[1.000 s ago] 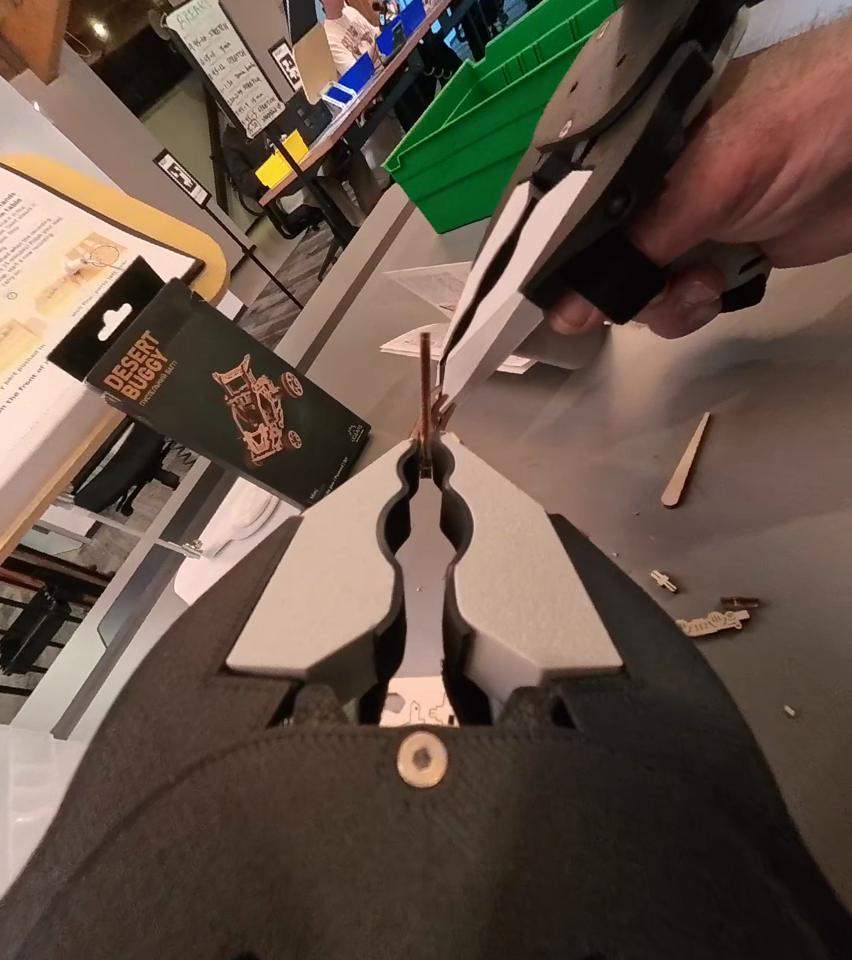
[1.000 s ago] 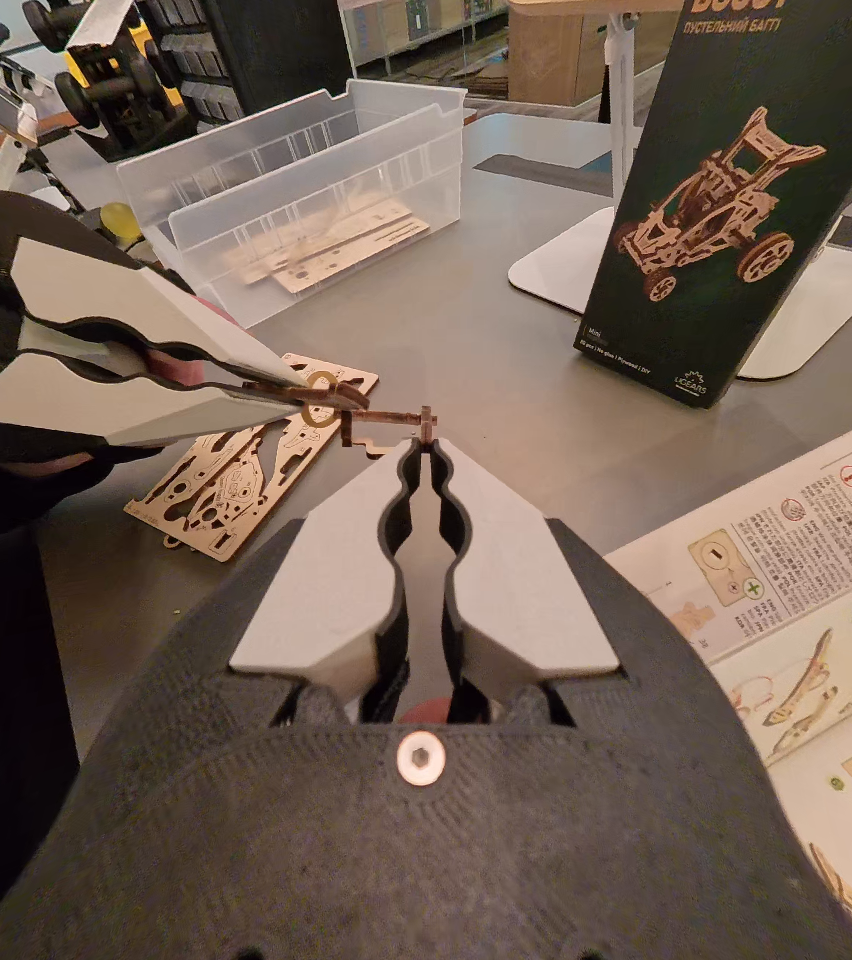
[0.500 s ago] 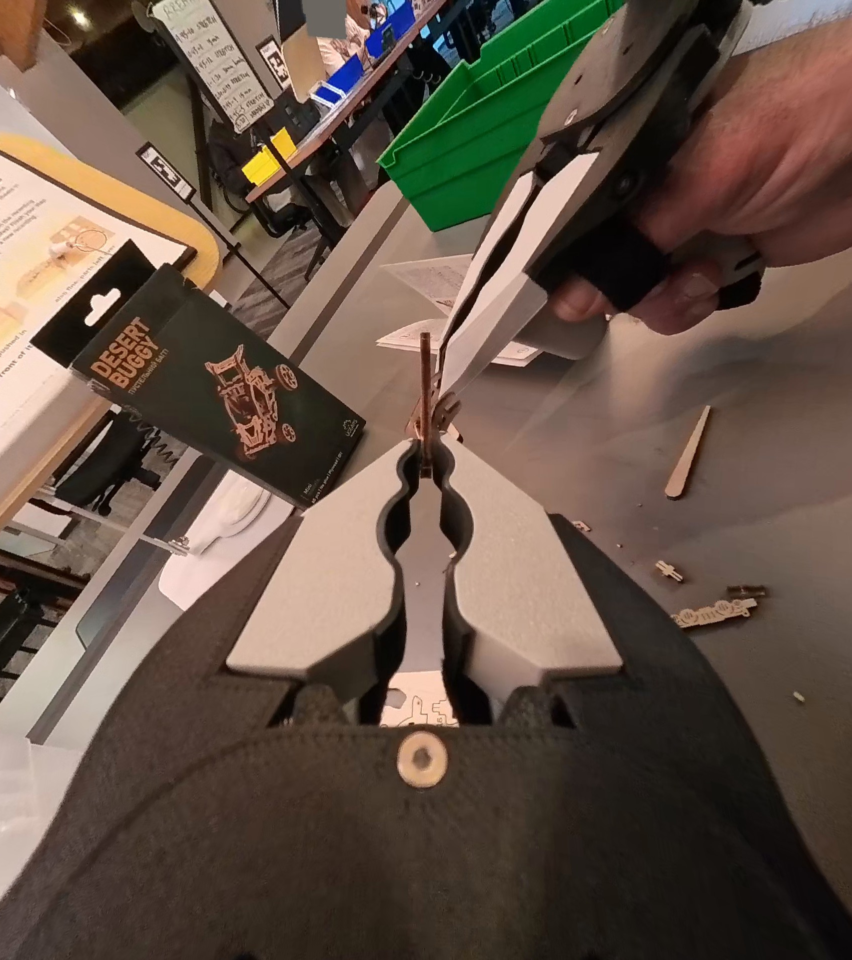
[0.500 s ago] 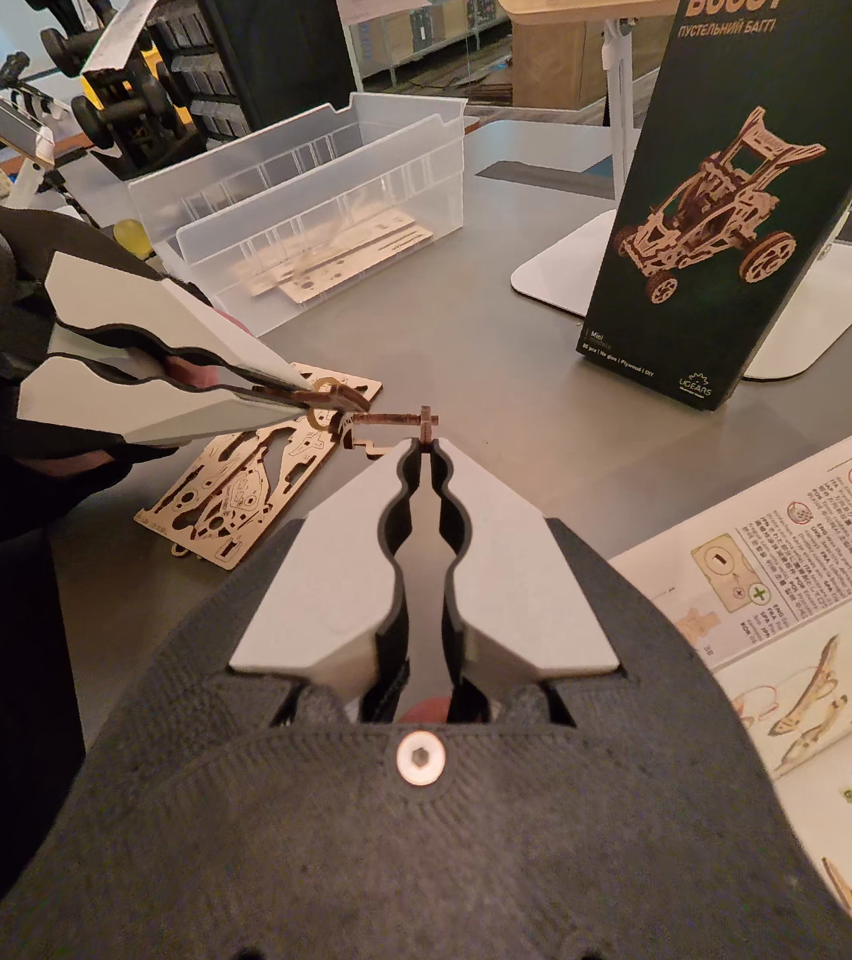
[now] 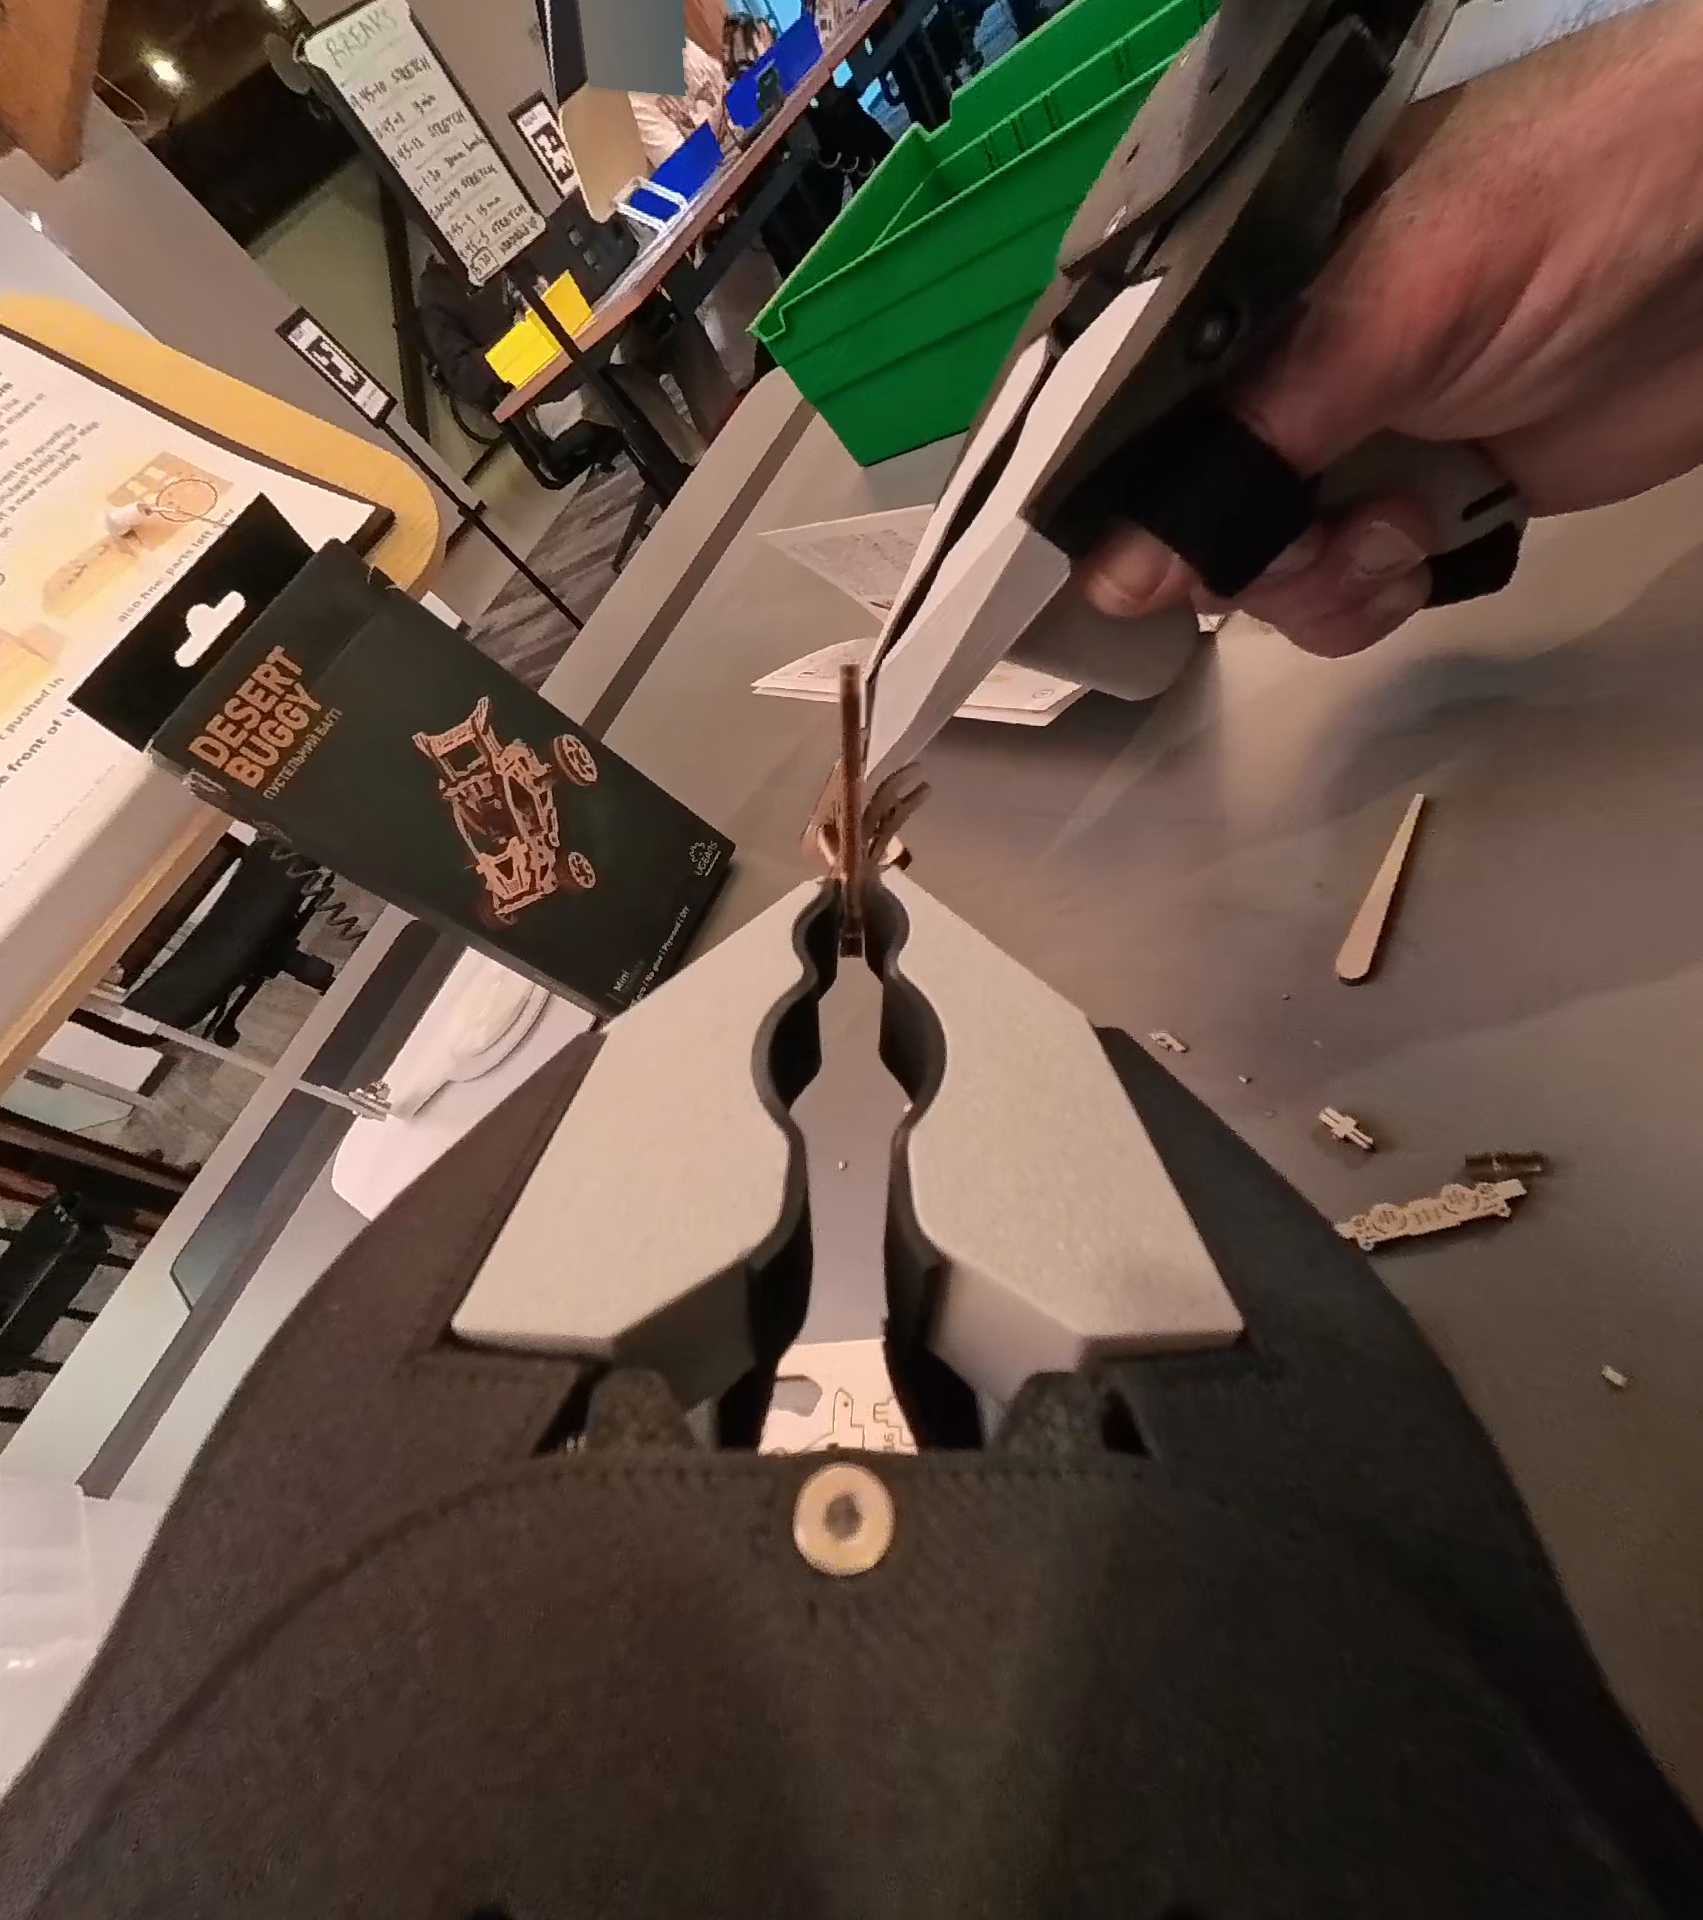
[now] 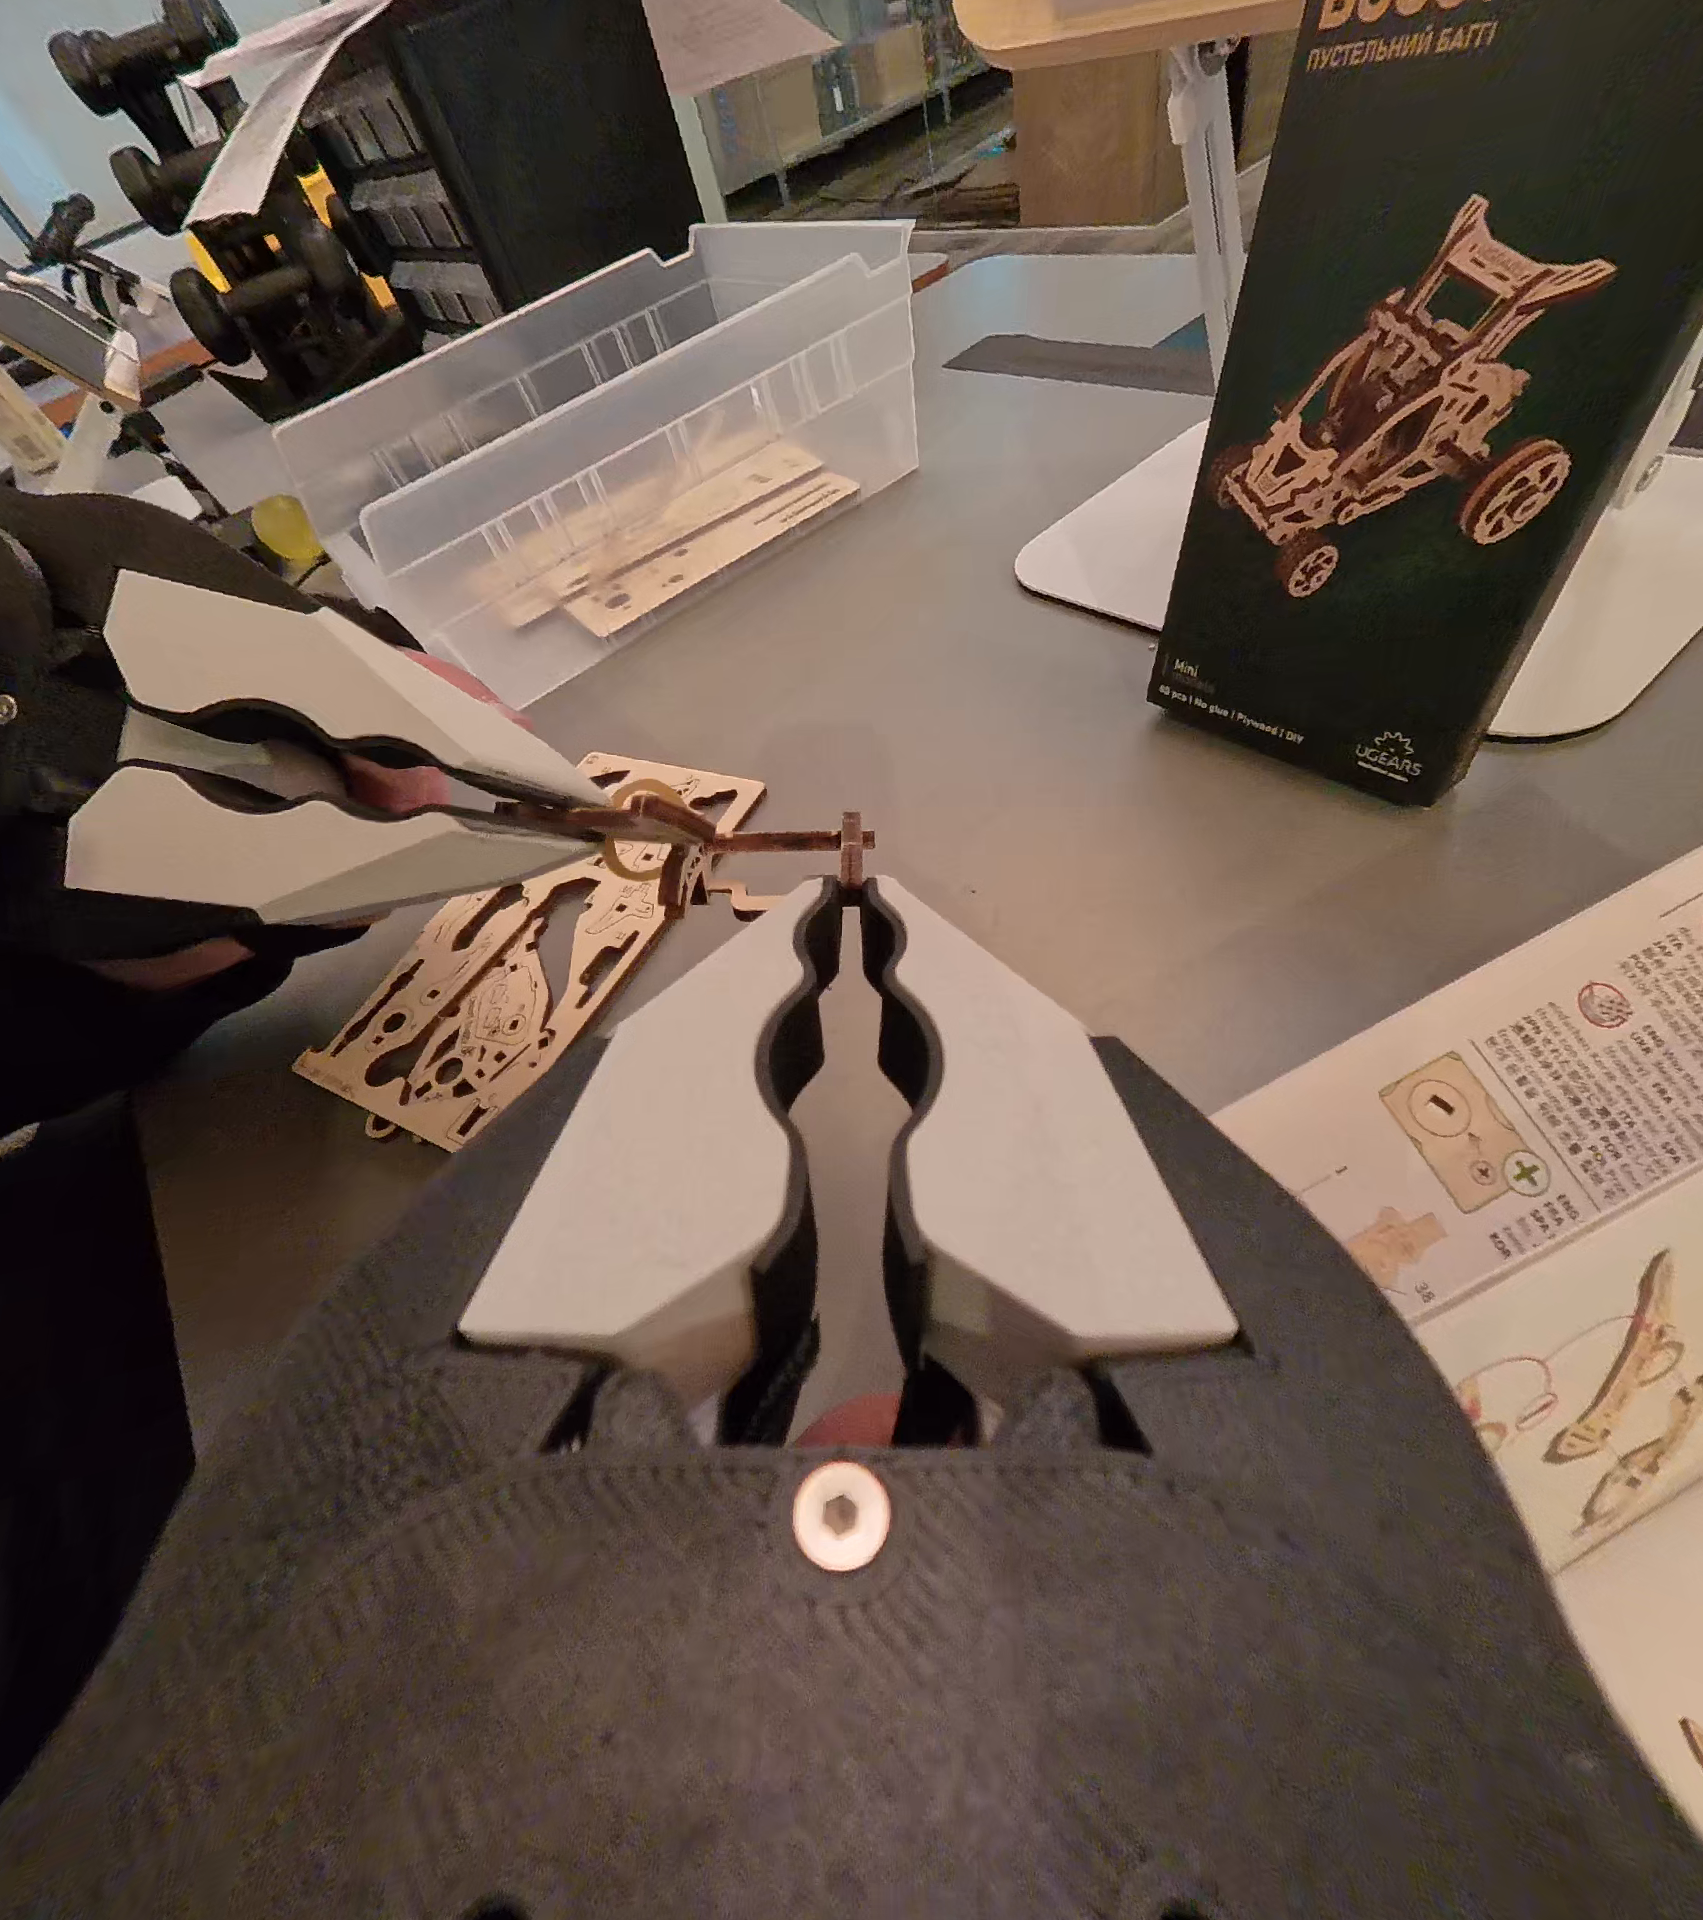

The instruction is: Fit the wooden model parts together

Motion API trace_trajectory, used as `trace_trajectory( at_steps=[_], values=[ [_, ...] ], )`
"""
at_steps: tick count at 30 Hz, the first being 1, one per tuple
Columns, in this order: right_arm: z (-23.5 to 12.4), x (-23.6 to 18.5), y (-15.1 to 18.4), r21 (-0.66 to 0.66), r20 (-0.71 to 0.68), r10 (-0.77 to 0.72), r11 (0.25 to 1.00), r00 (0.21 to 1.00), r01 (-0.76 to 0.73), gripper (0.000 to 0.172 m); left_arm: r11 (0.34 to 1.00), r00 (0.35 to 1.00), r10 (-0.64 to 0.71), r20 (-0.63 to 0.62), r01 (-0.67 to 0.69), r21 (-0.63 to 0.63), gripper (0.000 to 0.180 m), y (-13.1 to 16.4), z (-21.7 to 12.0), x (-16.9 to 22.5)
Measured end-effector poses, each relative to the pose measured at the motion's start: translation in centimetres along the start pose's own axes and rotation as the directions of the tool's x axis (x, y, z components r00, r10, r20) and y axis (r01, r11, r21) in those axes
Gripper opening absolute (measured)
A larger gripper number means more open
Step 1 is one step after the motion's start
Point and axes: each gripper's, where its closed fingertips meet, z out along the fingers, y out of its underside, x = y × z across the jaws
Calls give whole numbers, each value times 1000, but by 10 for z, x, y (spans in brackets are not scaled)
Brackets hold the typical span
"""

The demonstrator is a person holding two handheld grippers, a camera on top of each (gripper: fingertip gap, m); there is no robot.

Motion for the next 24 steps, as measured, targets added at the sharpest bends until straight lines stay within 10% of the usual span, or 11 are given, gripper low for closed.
trace_trajectory(
  at_steps=[24],
  values=[
    [2,-2,-5,-32,193,199,980,961,-196,1,993,998,-24,-65,32,116,1,-13,-1,-6]
  ],
)
